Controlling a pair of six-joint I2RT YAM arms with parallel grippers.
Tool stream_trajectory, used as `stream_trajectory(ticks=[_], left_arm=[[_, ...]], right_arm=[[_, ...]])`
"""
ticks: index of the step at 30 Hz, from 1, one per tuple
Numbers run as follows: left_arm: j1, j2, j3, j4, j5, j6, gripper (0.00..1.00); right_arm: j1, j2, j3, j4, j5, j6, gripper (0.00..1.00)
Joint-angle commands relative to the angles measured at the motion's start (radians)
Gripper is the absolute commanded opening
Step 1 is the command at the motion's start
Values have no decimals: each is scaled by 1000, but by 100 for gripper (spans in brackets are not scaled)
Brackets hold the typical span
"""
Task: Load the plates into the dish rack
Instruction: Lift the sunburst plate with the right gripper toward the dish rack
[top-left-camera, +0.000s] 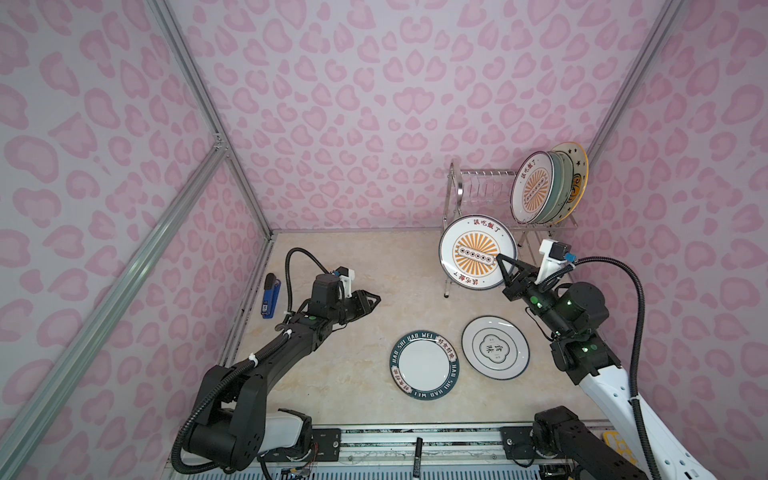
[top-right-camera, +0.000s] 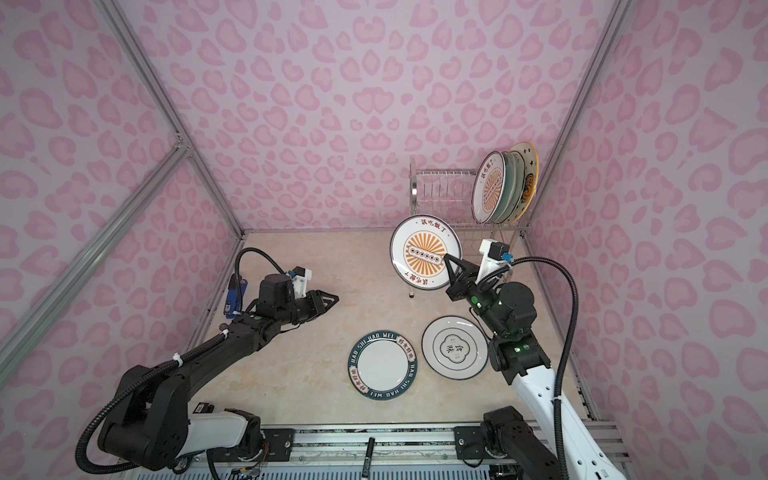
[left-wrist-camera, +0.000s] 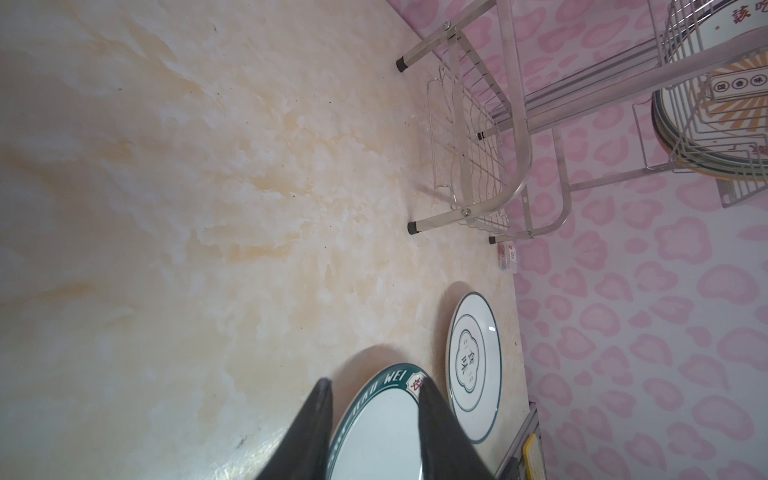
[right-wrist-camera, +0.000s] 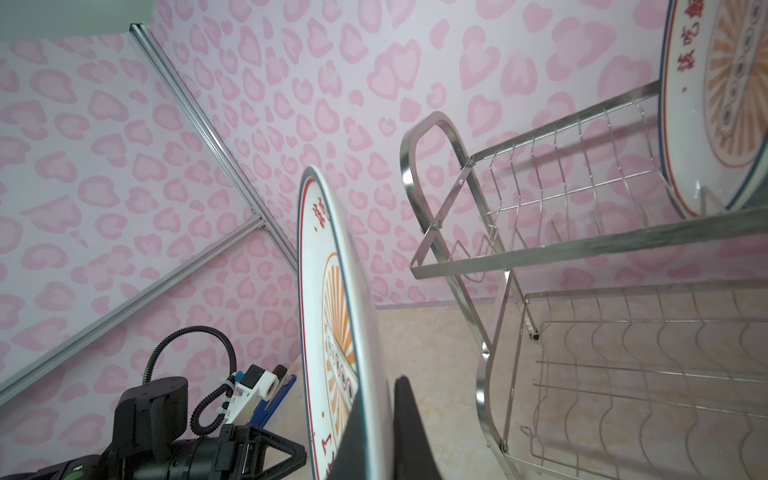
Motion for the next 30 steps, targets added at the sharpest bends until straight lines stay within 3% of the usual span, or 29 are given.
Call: stream_trajectory(ticks=[1,17,30], left_arm=[[1,-5,10,8,12,11,37],[2,-39,18,-55,-1,54,37],[2,-101,-2,-123,10,103,37]], right_arm=[[-22,4,39,15,-20,-40,0],[-108,91,279,-13,-15,-101,0],[-181,272,499,-15,30,-180,0]])
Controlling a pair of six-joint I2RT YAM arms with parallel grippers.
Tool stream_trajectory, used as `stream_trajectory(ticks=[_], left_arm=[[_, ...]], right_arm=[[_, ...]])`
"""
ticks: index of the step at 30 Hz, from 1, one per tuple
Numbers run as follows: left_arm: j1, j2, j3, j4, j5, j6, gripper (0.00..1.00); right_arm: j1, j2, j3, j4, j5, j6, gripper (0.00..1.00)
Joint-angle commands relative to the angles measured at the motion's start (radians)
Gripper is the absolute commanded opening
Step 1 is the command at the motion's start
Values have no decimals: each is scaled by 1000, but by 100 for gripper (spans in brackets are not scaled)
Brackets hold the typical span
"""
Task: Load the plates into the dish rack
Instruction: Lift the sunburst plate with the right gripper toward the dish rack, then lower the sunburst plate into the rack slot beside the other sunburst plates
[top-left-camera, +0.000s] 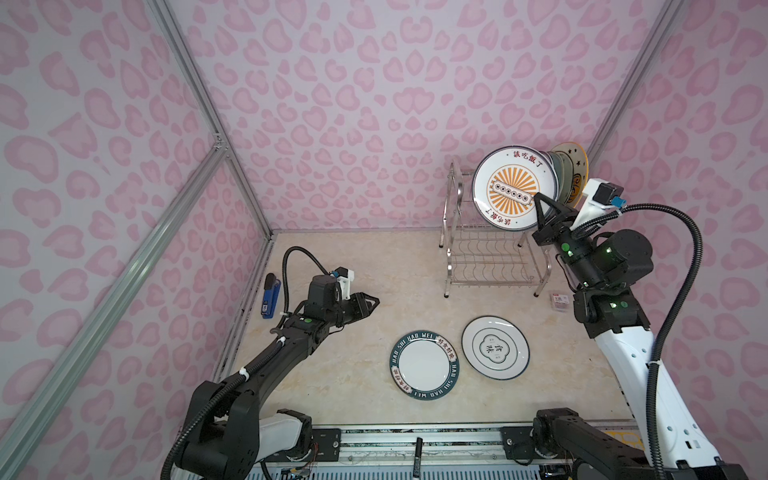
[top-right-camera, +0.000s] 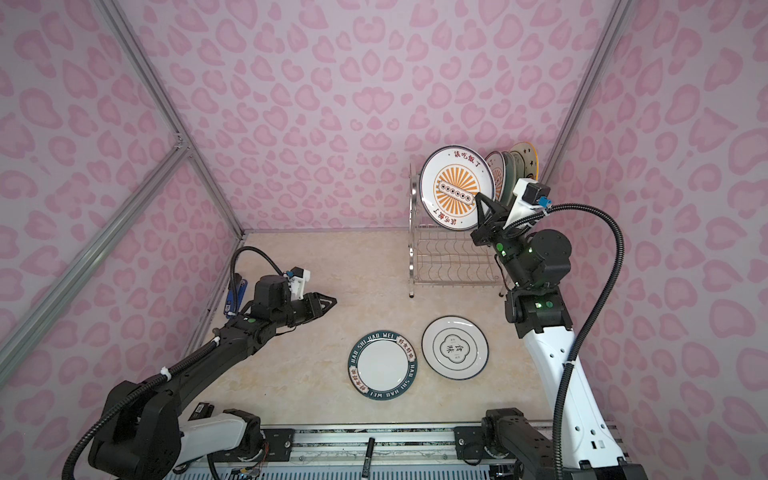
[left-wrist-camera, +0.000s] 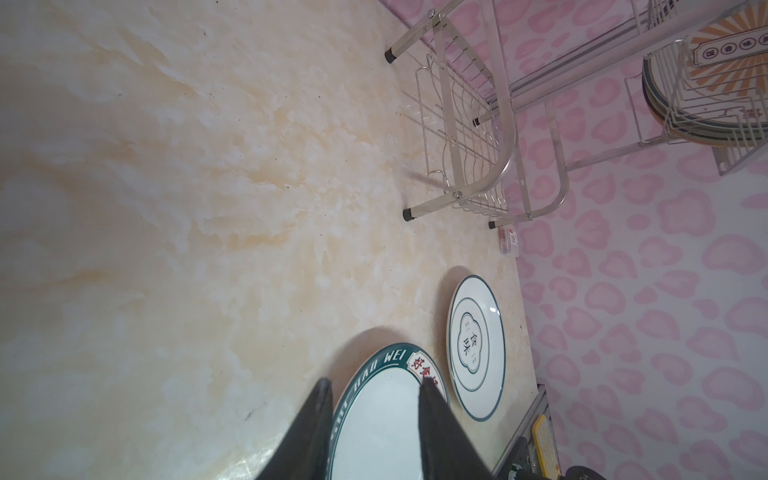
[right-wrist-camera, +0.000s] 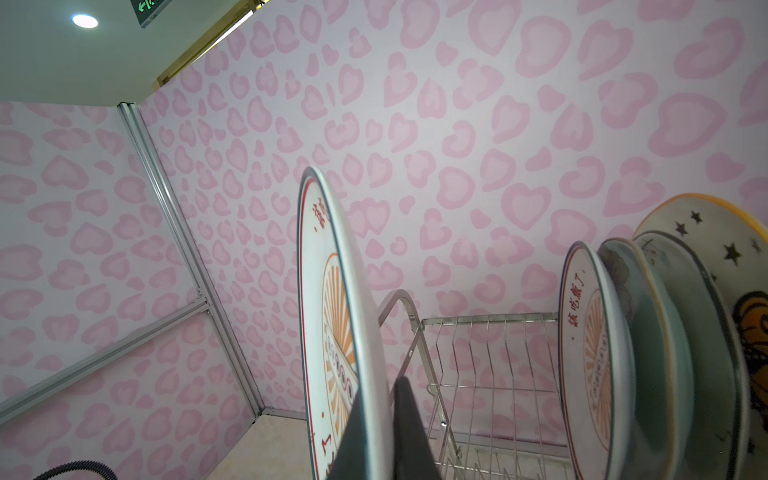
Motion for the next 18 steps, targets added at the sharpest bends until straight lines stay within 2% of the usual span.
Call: stream_trajectory(ticks=[1,5,9,18], left_arm=[[1,-26,-3,-36,-1,40,37],[1,-59,-19,-46,-6,25,37],[-1,-66,-71,47,47,-43,37],[-1,-92,-40,-45,10,15,37]], right_arm=[[-8,37,48,32,34,-44,0],[-13,105,131,-9,69,-78,0],[-12,161,194,-35,125,-104,0],[-11,248,324,-146,238,-167,0]])
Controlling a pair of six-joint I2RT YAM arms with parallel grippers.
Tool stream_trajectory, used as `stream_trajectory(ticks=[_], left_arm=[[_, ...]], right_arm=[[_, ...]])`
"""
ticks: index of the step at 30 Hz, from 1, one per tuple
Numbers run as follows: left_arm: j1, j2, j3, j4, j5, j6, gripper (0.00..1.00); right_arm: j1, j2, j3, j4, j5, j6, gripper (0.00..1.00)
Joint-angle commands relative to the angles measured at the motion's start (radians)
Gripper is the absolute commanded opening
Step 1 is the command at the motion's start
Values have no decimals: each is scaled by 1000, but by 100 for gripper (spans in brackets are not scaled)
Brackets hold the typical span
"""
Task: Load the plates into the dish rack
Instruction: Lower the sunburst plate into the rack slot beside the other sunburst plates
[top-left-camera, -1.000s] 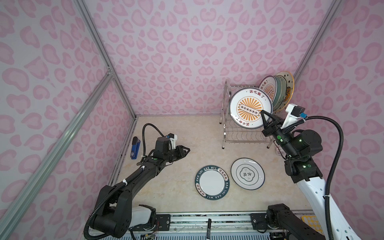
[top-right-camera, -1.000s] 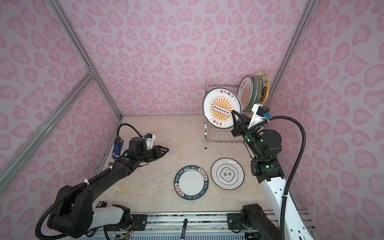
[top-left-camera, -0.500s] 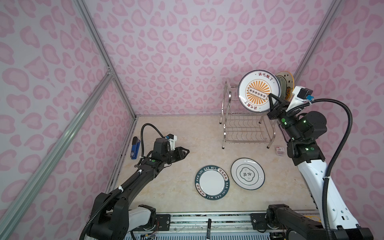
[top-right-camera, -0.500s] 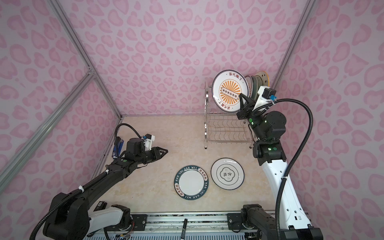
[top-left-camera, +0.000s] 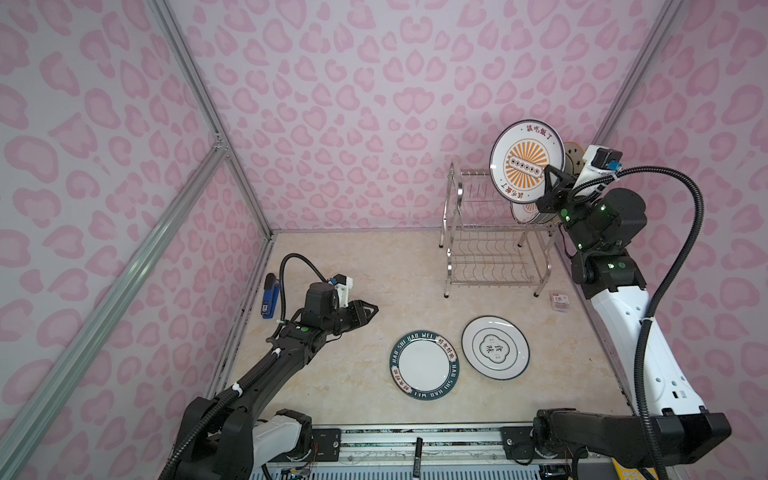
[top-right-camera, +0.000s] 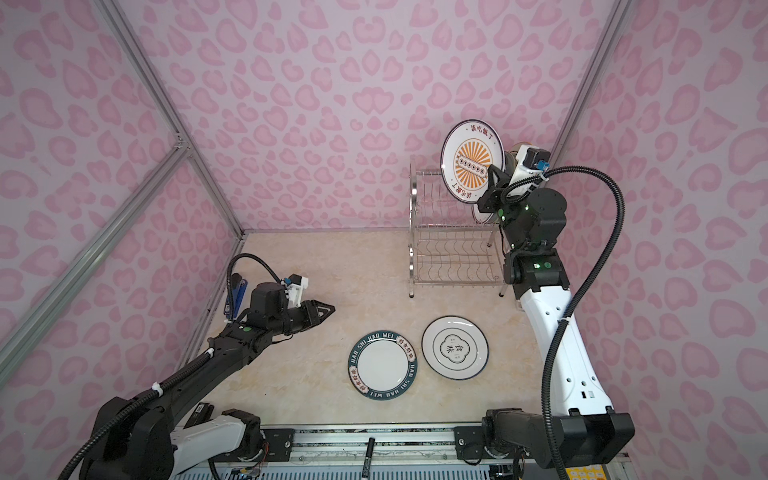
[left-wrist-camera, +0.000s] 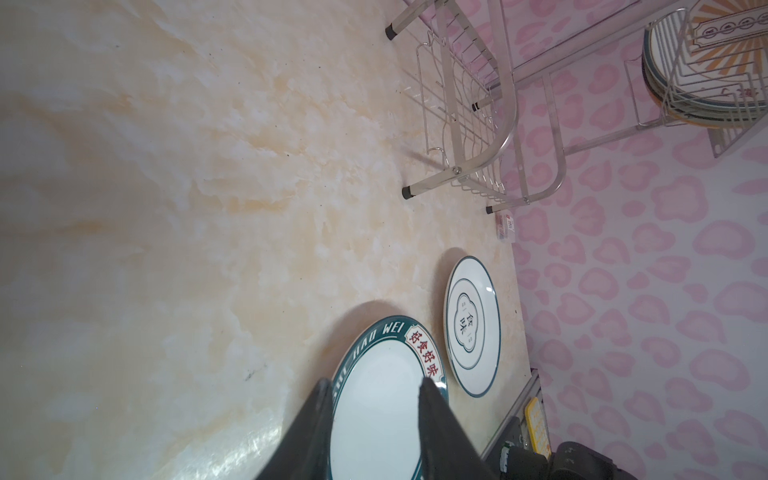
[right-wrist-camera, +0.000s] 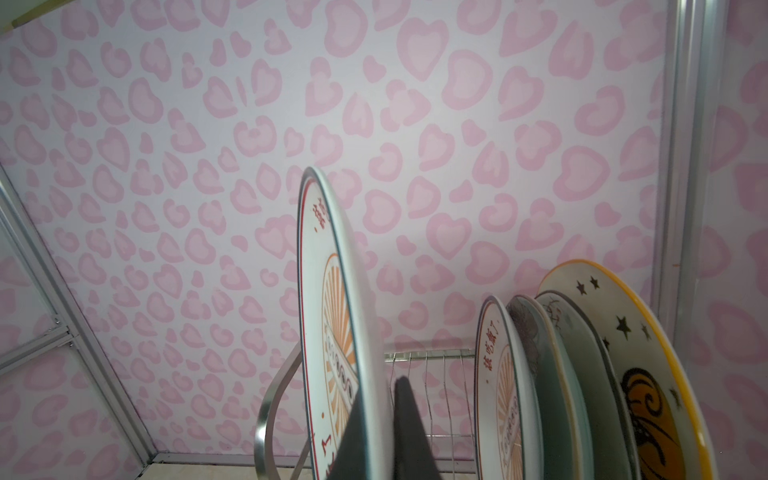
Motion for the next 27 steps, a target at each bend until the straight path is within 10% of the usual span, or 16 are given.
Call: stream_trajectory(ticks=[1,27], left_arm=[[2,-13,19,-16,-7,27,37],[2,-29,33,-75,-23,52,37]], right_arm=[[3,22,33,-24,75,-40,0],[195,256,233,-210,589,-327,0]])
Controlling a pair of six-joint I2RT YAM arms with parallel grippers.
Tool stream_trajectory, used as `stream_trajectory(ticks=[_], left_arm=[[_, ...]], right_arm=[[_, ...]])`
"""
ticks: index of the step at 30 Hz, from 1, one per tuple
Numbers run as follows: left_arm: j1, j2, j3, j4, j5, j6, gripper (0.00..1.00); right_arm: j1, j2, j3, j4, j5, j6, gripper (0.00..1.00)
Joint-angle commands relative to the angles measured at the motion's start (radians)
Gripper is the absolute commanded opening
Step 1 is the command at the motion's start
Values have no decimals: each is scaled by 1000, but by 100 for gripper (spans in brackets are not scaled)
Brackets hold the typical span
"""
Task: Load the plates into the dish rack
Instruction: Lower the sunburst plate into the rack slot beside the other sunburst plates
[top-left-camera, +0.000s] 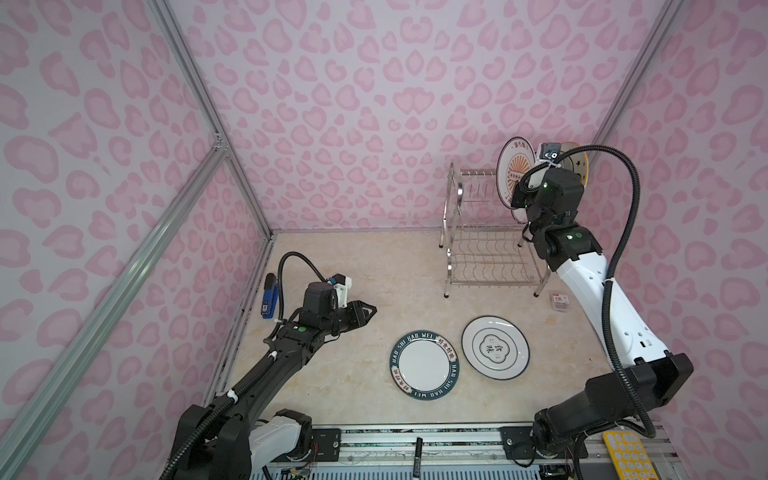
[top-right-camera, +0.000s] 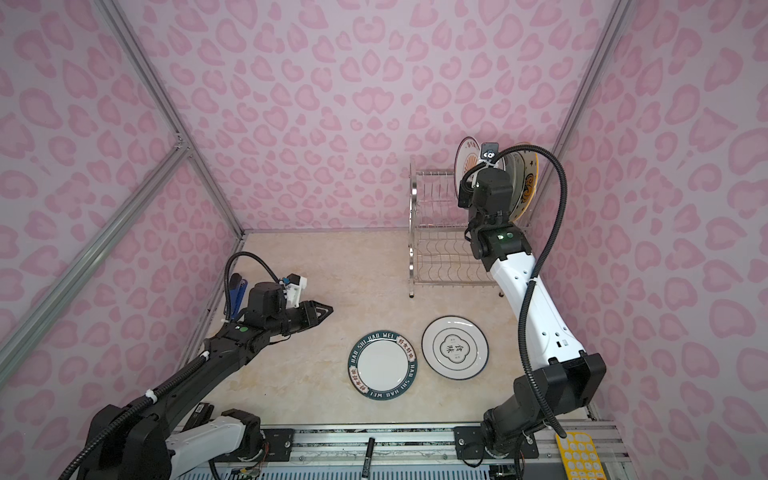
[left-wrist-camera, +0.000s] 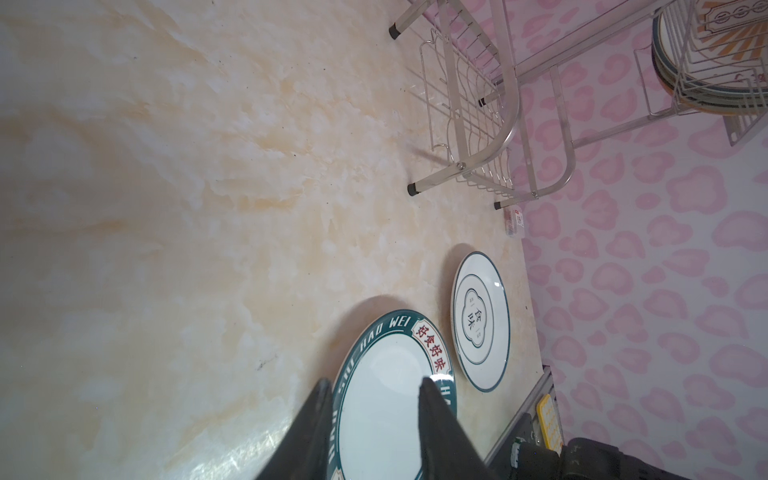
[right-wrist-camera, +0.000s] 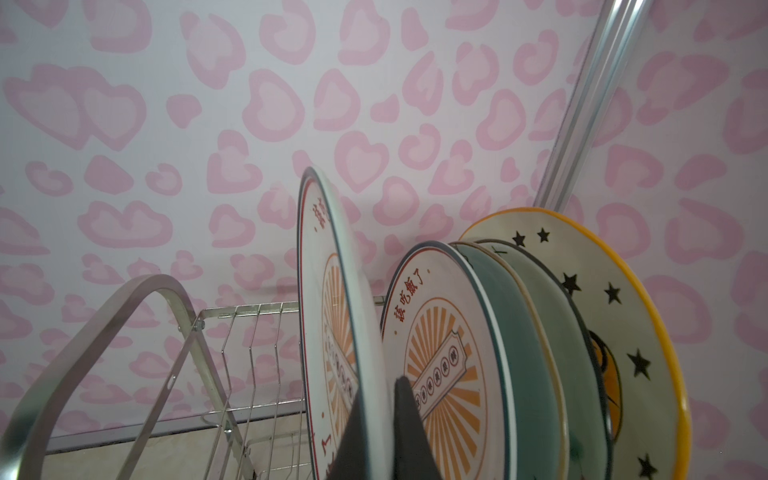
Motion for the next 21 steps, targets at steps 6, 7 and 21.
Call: stream_trajectory(ticks=[6,7,21], left_arm=[[2,2,30,-28,-3,24,37],[1,-1,33,-33,-5,26,37],[2,-10,56,-71,-18,42,37]], right_arm=[[17,33,19,0,91,-58,0],[16,34,17,0,92,-60,0],[19,59,-25,10,94,-58,0]])
